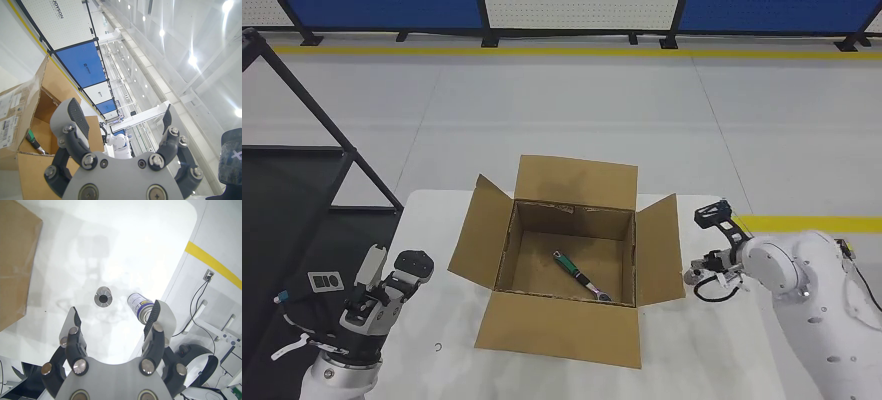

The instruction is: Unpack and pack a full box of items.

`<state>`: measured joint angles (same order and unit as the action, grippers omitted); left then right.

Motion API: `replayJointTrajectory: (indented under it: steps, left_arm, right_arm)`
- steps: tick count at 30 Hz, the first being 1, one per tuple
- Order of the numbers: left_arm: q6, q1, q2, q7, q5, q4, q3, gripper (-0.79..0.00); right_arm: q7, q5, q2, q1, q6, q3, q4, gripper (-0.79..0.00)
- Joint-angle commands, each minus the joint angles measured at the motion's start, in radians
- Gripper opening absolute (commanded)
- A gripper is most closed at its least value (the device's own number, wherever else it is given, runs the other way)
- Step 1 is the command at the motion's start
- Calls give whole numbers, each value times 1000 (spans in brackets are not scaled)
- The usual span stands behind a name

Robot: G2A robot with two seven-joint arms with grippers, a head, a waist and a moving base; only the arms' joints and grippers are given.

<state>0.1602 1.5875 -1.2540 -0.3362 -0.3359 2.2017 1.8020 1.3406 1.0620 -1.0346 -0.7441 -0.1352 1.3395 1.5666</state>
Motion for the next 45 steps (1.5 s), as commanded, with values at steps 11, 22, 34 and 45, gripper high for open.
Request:
replayJointTrajectory:
  steps: [11, 22, 34, 45]
  left_arm:
    - [0, 0, 0, 0, 0, 0, 0, 0]
    - [0, 0, 0, 0, 0, 0, 0, 0]
    - [0, 0, 0, 0, 0, 0, 0, 0]
    - [0, 0, 0, 0, 0, 0, 0, 0]
  right_arm:
    - [-56, -101, 30, -162, -58, 186, 371, -6]
    - [-45, -105, 34, -185, -41, 196, 432, 0]
    - [-200, -66, 34, -238, 7, 213, 567, 0]
    - [-170, -69, 16, -14, 22, -26, 581, 0]
